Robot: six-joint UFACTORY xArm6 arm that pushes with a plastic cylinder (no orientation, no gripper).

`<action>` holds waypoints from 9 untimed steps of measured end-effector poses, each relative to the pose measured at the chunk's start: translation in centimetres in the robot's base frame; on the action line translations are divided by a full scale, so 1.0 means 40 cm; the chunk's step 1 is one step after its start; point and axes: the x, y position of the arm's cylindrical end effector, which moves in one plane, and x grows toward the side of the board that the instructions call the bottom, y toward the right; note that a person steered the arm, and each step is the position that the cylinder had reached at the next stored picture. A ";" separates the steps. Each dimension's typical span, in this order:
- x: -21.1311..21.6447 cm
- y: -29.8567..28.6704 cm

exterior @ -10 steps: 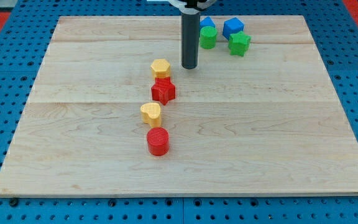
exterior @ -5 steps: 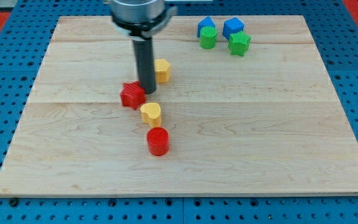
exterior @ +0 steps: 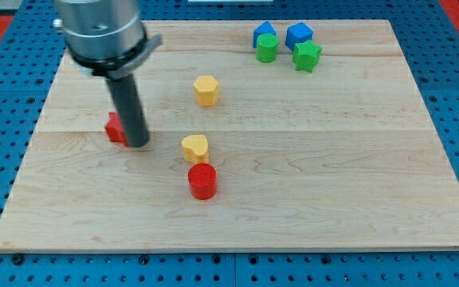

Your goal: Move red star towards top left of the board

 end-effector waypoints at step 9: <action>-0.343 -0.127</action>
